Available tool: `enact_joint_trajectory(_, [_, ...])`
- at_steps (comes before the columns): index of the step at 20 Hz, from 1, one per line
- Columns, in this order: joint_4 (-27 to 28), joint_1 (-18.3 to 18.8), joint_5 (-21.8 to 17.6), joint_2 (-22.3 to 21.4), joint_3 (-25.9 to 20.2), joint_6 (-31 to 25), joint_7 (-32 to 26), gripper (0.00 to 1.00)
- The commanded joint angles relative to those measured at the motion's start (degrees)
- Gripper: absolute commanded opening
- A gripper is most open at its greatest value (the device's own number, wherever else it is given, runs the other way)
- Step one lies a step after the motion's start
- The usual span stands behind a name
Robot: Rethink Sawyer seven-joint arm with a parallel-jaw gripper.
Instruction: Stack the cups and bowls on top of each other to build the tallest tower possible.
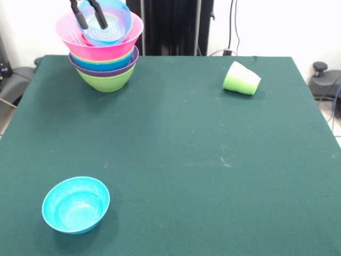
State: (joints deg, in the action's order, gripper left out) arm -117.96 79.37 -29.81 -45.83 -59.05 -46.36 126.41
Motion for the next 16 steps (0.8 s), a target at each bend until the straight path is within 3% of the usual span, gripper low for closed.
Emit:
enact_joint_trajectory(1, [-9.3, 2.2, 3.7, -7.0, -6.0, -1.9, -9.5, 1.00])
enact_joint_trajectory(4, [-12.8, 5.5, 7.7, -11.9, -10.6, -2.5, -9.2, 1.00])
enact_joint_trajectory(8, [-14.6, 7.2, 9.4, -13.7, -12.7, -2.8, -8.7, 1.00])
enact_joint_trajectory(16, [-15.1, 5.1, 7.6, -11.6, -10.8, -0.6, -7.1, 1.00])
